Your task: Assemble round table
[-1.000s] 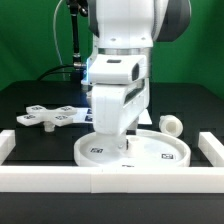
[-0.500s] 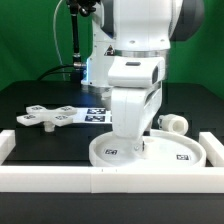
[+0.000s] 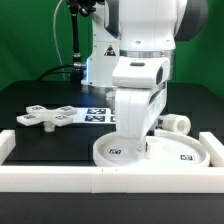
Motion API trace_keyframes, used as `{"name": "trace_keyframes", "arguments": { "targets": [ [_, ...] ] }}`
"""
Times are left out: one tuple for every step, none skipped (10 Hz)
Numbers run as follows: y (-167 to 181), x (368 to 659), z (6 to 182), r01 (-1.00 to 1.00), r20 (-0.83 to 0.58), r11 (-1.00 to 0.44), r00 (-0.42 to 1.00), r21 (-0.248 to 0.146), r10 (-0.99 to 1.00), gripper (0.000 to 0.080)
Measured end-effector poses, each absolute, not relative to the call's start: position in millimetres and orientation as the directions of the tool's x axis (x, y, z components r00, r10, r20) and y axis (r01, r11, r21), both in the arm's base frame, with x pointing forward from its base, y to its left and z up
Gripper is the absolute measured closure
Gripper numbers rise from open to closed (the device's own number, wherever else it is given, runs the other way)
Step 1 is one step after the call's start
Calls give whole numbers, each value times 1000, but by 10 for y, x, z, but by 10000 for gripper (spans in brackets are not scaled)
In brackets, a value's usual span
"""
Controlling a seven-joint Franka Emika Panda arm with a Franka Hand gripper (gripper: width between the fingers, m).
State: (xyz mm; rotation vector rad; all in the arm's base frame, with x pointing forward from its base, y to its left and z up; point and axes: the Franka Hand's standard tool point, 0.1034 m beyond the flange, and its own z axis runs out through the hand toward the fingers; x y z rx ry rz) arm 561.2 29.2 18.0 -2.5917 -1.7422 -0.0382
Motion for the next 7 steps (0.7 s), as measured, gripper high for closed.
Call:
{"name": "trace_keyframes", "arguments": {
  "targets": [
    [291, 5612, 180, 926, 31, -378, 378, -2, 925, 194],
    [290, 5611, 184, 926, 31, -378, 378, -1, 925, 159],
    [284, 5576, 250, 905, 32, -426, 426, 0, 904, 152],
    [276, 5482, 349, 882, 29, -472, 472, 0, 881, 152],
    [304, 5403, 435, 852, 28, -523, 523, 0, 852, 152],
    [374, 5310, 514, 816, 33, -577, 577, 7, 816, 150],
    [476, 5219, 587, 766, 32, -643, 643, 7, 765, 150]
  ]
}}
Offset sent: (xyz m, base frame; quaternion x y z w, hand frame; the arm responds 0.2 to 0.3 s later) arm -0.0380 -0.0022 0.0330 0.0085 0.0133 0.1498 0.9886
